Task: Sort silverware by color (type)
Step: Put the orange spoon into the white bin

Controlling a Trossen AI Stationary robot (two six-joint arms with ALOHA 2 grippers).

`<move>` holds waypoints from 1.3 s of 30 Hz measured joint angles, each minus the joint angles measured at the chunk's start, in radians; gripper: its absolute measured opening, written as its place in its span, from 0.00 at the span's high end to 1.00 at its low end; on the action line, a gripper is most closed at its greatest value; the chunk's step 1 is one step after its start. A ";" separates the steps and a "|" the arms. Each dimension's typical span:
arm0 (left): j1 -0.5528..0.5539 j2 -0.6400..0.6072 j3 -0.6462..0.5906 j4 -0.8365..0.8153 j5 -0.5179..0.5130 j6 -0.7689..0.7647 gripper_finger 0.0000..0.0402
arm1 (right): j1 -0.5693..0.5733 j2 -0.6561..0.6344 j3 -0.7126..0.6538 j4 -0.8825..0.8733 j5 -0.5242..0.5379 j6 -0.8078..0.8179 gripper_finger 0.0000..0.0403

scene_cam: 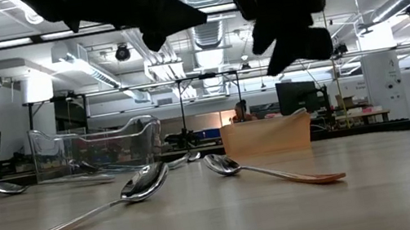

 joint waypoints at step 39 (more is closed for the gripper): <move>-0.325 -0.188 -0.003 -0.398 -0.002 -0.037 1.00 | 0.138 0.610 0.611 -0.455 0.153 0.264 0.55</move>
